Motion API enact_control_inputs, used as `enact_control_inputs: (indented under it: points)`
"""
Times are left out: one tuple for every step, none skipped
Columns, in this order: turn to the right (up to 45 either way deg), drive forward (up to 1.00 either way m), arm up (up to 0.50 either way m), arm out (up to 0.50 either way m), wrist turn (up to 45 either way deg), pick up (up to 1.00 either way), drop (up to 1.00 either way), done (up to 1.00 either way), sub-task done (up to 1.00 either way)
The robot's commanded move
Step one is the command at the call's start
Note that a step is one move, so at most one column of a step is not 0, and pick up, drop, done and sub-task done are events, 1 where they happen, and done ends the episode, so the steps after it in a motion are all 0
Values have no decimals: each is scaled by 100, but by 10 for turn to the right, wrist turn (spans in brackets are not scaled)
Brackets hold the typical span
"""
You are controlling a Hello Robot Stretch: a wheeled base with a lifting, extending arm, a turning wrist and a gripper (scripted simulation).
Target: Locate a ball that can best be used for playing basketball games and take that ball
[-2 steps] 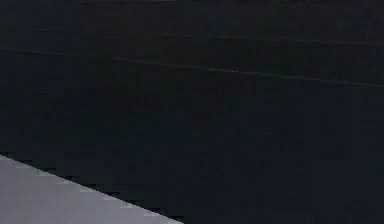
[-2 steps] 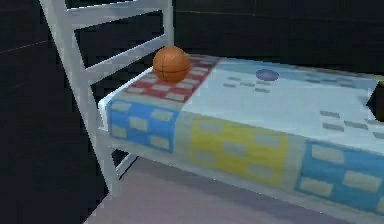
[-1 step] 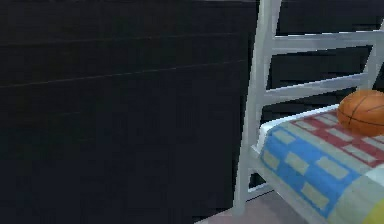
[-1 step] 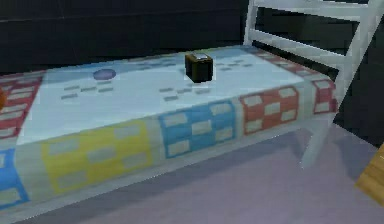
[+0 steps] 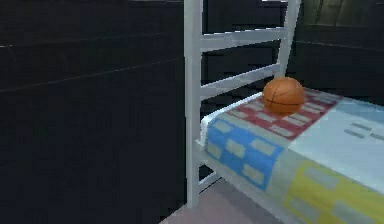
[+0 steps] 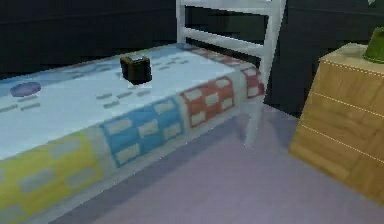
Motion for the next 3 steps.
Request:
enact_control_inputs:
  points:
    - [0, 70, 0, 0, 0, 0, 0, 0, 0]
    - [-360, 0, 0, 0, 0, 0, 0, 0, 0]
    - [0, 0, 50, 0, 0, 0, 0, 0, 0]
